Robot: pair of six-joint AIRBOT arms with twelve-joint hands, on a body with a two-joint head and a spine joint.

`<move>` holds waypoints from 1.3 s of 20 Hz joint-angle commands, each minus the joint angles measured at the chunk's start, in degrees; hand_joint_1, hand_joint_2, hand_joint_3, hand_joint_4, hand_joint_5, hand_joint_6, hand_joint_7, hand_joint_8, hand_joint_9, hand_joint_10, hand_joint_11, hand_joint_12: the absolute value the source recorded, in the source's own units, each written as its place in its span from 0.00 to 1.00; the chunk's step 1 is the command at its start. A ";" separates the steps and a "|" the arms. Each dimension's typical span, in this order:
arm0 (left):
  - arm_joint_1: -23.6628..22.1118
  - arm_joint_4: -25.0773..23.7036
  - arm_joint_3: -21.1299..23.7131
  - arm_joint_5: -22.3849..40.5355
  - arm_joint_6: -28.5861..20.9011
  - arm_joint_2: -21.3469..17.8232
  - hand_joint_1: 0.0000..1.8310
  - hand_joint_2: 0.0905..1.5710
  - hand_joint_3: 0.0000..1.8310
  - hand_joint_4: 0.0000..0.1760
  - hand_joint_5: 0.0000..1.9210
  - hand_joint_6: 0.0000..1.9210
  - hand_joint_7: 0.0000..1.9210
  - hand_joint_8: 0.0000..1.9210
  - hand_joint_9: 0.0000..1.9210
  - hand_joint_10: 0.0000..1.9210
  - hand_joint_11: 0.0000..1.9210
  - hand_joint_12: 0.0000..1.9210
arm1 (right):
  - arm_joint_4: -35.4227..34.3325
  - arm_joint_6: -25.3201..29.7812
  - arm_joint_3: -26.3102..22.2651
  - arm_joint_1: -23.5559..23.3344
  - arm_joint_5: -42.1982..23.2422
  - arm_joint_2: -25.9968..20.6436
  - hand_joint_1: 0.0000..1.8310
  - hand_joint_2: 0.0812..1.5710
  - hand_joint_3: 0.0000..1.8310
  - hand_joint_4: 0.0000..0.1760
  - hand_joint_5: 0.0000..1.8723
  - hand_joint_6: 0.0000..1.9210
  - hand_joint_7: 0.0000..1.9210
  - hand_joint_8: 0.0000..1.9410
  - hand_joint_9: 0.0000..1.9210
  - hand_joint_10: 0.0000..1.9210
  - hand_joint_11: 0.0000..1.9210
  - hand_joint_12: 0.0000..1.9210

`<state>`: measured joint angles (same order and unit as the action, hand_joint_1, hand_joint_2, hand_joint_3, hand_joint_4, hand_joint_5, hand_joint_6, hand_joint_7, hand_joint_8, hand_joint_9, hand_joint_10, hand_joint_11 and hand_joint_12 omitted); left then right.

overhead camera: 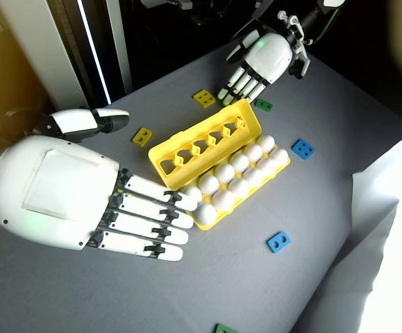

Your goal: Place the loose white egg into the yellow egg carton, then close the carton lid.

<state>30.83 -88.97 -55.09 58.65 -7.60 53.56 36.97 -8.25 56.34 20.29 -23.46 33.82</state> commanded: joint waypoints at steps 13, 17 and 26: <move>-4.72 4.45 -1.70 2.84 -2.96 -0.23 0.00 0.88 0.00 0.00 0.07 0.00 0.06 0.00 0.04 0.00 0.00 0.07 | -2.12 -0.02 -1.74 -0.67 -2.22 -5.34 0.07 0.47 0.01 0.00 0.00 0.00 0.00 0.00 0.00 0.00 0.00 0.00; -8.02 5.84 -3.34 3.35 -4.18 -0.12 0.00 0.88 0.00 0.00 0.09 0.00 0.08 0.00 0.06 0.00 0.00 0.09 | -2.12 -1.92 -2.50 -1.75 -3.46 -5.31 0.09 0.48 0.01 0.00 0.00 0.00 0.00 0.00 0.00 0.00 0.00 0.00; -11.84 10.93 -7.93 -5.53 0.98 3.12 0.00 0.88 0.00 0.00 0.07 0.00 0.06 0.00 0.04 0.00 0.00 0.03 | -2.12 -1.41 -2.61 -2.30 -3.67 -5.32 0.08 0.49 0.01 0.00 0.00 0.00 0.00 0.00 0.00 0.00 0.00 0.00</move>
<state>19.49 -81.97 -62.83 52.69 -6.87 57.30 36.75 -10.20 53.54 18.70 -22.46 29.36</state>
